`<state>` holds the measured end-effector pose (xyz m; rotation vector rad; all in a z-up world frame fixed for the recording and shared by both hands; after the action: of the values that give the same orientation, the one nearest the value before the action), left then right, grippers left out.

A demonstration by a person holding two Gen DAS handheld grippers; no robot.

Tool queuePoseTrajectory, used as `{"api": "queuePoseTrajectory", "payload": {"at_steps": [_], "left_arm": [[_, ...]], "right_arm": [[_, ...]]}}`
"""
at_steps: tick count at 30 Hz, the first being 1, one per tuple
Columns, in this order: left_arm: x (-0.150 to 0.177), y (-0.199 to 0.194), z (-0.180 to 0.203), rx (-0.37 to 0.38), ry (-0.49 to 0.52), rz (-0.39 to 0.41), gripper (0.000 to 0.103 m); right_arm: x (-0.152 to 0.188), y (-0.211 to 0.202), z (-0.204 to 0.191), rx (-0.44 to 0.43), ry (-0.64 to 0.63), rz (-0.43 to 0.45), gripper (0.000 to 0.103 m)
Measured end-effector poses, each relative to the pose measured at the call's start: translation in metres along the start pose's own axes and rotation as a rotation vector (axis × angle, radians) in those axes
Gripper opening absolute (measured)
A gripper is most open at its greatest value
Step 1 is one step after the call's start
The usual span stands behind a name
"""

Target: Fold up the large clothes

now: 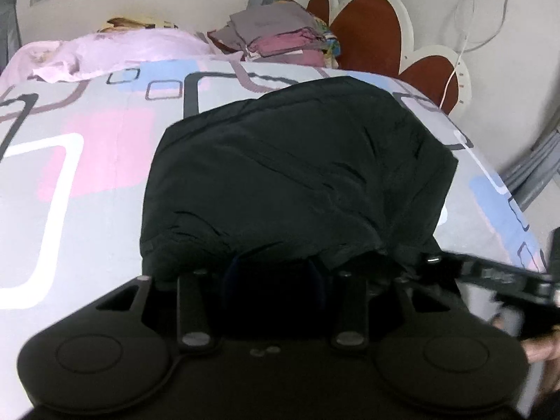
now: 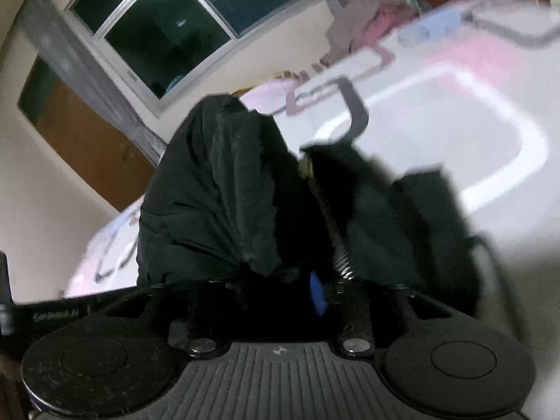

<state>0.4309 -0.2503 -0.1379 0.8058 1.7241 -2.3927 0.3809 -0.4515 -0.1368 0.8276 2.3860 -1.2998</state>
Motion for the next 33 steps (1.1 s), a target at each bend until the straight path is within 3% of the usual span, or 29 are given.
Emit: {"api": "queuePoseTrajectory", "payload": {"at_steps": [3,6,9,11,13,16,18,21,27,30,33], "left_arm": [[0.000,-0.006,-0.001,0.010,-0.006,0.009,0.042],[0.001,-0.008,0.001,0.010,-0.001,0.012,0.042],[0.001,-0.009,0.005,-0.002,0.008,0.012,0.042],[0.000,-0.008,0.007,-0.010,0.020,0.010,0.042],[-0.004,-0.012,0.008,-0.013,0.040,0.010,0.042],[-0.026,-0.029,-0.002,-0.018,0.013,0.095,0.041],[-0.043,-0.030,-0.014,-0.006,-0.034,0.106,0.041],[-0.059,-0.013,-0.014,-0.015,-0.014,0.058,0.041],[-0.055,0.028,-0.004,-0.056,0.072,-0.039,0.044],[-0.049,0.043,-0.002,-0.075,0.081,-0.051,0.045],[-0.044,0.055,-0.006,-0.094,0.062,-0.030,0.046]], "right_arm": [[-0.019,-0.045,-0.017,0.090,-0.107,0.150,0.039],[-0.047,-0.063,-0.059,0.080,-0.228,0.222,0.039],[-0.069,-0.034,-0.095,0.096,-0.307,0.143,0.039],[-0.074,-0.002,-0.100,0.166,-0.340,0.057,0.039],[-0.074,0.033,-0.082,0.276,-0.324,-0.043,0.038],[-0.057,0.054,-0.054,0.296,-0.261,-0.124,0.032],[-0.049,0.057,-0.043,0.288,-0.232,-0.134,0.031],[-0.043,0.060,-0.036,0.294,-0.227,-0.151,0.031],[-0.032,0.077,-0.023,0.337,-0.255,-0.201,0.031],[-0.022,0.089,-0.006,0.312,-0.182,-0.168,0.031],[-0.015,0.094,-0.001,0.316,-0.183,-0.081,0.030]]}}
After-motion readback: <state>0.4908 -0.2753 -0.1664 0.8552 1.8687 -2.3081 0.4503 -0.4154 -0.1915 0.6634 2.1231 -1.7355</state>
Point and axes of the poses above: each gripper's, at about its wrist camera, not at the fingertips, and y roughly the way its jaws point, z to its right, x to its underside, the point moved 10 cm from there along y, roughly the way its jaws point, and after that the axes turned 11 degrees about -z, right-handed, at the moved point
